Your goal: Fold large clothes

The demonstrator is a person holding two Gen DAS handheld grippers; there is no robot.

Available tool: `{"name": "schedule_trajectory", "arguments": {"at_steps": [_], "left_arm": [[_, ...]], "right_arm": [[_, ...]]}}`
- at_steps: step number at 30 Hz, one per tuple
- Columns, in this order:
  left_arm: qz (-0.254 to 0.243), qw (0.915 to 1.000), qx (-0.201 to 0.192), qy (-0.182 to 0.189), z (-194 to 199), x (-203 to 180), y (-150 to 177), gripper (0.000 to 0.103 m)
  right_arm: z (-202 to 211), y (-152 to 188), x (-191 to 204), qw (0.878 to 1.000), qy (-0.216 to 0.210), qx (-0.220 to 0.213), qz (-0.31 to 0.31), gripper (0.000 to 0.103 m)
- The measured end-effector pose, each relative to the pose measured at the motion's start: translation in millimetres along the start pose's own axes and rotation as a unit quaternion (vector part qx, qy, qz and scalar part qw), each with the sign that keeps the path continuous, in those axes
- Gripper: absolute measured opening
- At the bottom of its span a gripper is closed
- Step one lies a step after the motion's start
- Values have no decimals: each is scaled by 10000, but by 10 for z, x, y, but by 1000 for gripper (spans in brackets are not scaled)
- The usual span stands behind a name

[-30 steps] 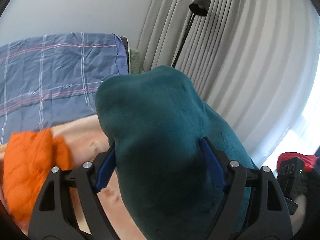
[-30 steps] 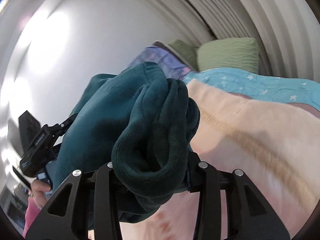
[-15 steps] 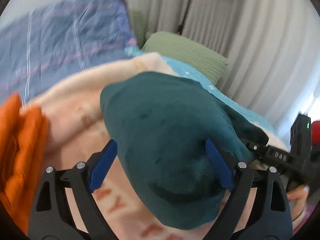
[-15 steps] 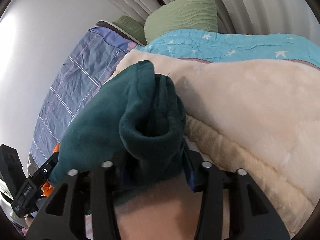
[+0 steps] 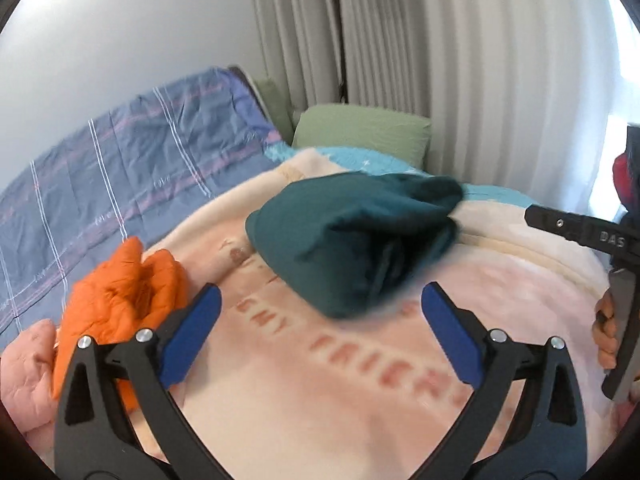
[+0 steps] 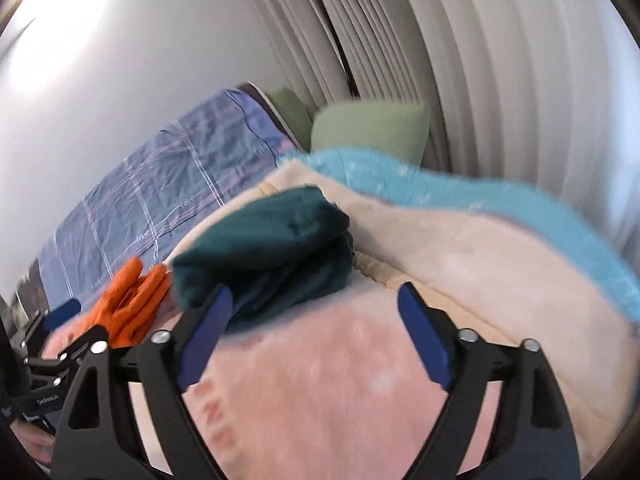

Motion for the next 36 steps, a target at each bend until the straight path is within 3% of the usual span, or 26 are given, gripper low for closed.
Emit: {"name": "schedule_trajectory", "arguments": {"at_steps": [2,6,9,12,15,25,29,36], "left_arm": [[89,9998,-186,62,384,-108,67,101],[261,9980,-575,99,1030,-241,152,101],[463,9972,-579,-83,1501,-247,339,101],[632,9964,-565,5,1837,-258,485,101],[660,9950,-732,-164,2183,-219,603,101],[796,9918,-941,-332,2912,-150,919,101],[750,9914,-960,-483,3049,-140,1025,101],[844,9915,-895,-412,3143,-135,1114,101]], "right_arm": [[378,0,114,9996,62,-224,164,100],[1131,105,376,9968,309,-580,460,102],[1477,202,484,9950,522,-672,531,102],[1757,303,661,9940,464,-725,675,102],[1955,400,789,9930,475,-768,767,102],[2231,676,1082,9921,532,-634,941,102],[2292,765,1102,9915,655,-573,963,102],[2281,844,1134,9917,673,-458,998,102]]}}
Point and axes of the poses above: each gripper's, at about its wrist camera, not at the fingertips, and z roughly against the way its jaws point, x to its left, y to its underside, the point moved 9 cm from there along -z, roughly the way its jaws point, and after that the axes turned 8 degrees about z, right-handed, at the moved point
